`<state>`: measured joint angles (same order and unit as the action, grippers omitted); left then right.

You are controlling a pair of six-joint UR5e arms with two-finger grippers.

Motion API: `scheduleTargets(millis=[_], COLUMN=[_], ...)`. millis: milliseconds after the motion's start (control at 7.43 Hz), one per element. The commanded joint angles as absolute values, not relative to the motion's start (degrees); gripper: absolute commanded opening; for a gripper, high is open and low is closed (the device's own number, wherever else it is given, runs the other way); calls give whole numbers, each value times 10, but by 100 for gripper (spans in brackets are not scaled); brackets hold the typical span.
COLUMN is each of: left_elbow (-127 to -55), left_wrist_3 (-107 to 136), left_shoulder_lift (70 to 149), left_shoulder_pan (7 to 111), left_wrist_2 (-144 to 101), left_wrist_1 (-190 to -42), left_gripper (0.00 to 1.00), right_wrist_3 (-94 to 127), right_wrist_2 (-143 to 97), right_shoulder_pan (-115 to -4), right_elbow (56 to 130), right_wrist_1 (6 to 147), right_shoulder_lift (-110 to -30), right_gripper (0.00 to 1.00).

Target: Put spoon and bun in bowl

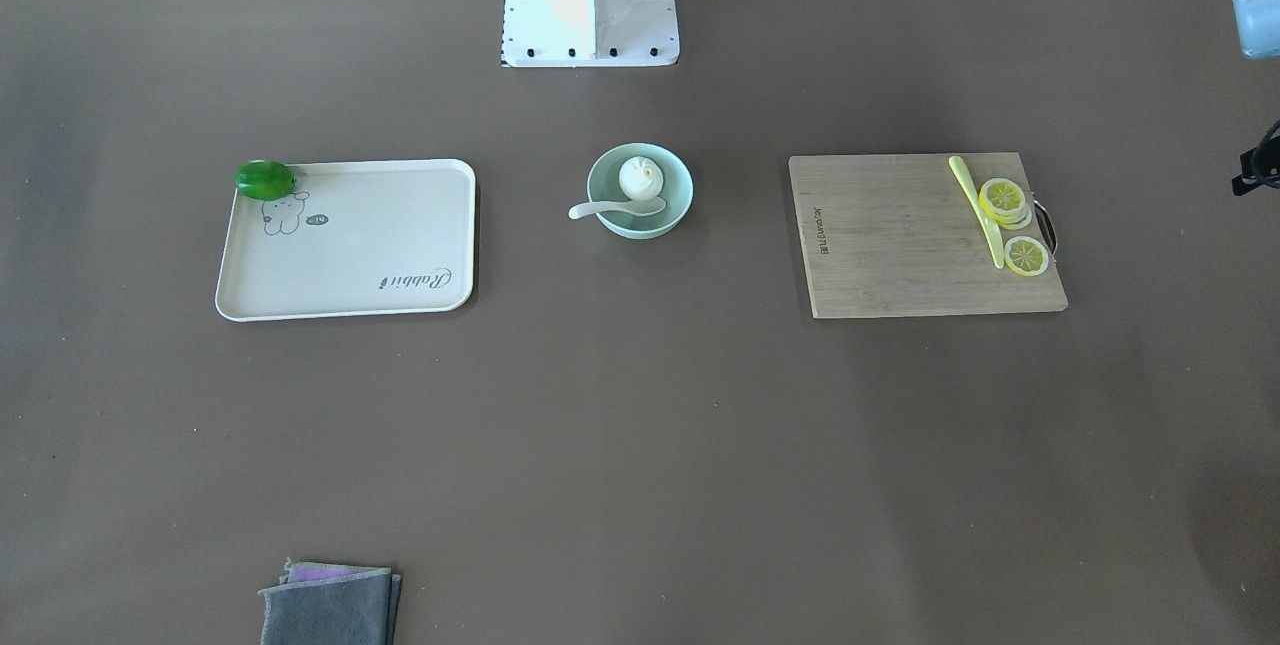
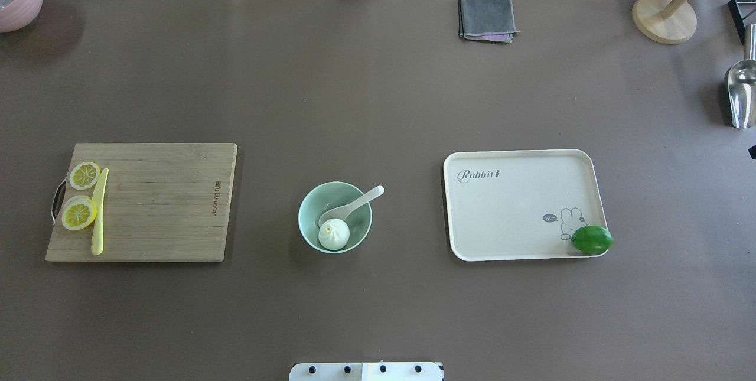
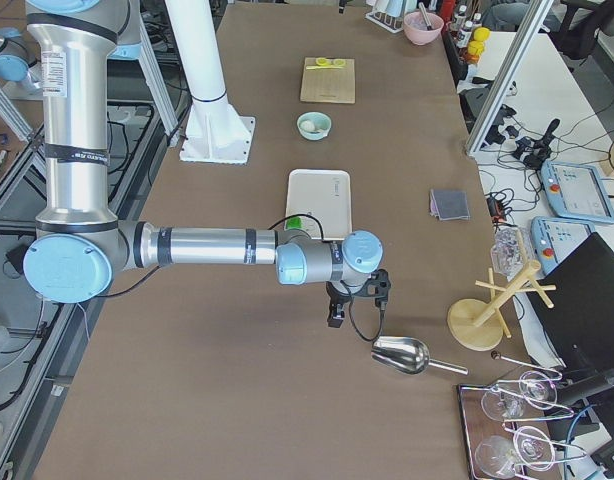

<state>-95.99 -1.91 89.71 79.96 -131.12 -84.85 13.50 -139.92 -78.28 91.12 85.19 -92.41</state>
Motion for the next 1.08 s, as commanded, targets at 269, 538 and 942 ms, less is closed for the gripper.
scheduleTargets(millis=[269,538,942], left_elbow=[-964,-967,-966], left_wrist_3=[34,34,34], left_shoulder_lift=[903,903,904], left_shoulder_pan=[800,802,802], left_wrist_2=[-1313,-1313,-1313], left_wrist_1=[-853,-853,-853], left_gripper=[98,98,98], right_wrist_3=[137,140,140], right_wrist_2=[-1410,-1406,-1405], right_shoulder_pan=[-794,-795,-803], right_elbow=[910,907,907], right_wrist_1=[851,851,850], right_shoulder_lift=[-920,-920,-922], right_gripper=[100,100,100])
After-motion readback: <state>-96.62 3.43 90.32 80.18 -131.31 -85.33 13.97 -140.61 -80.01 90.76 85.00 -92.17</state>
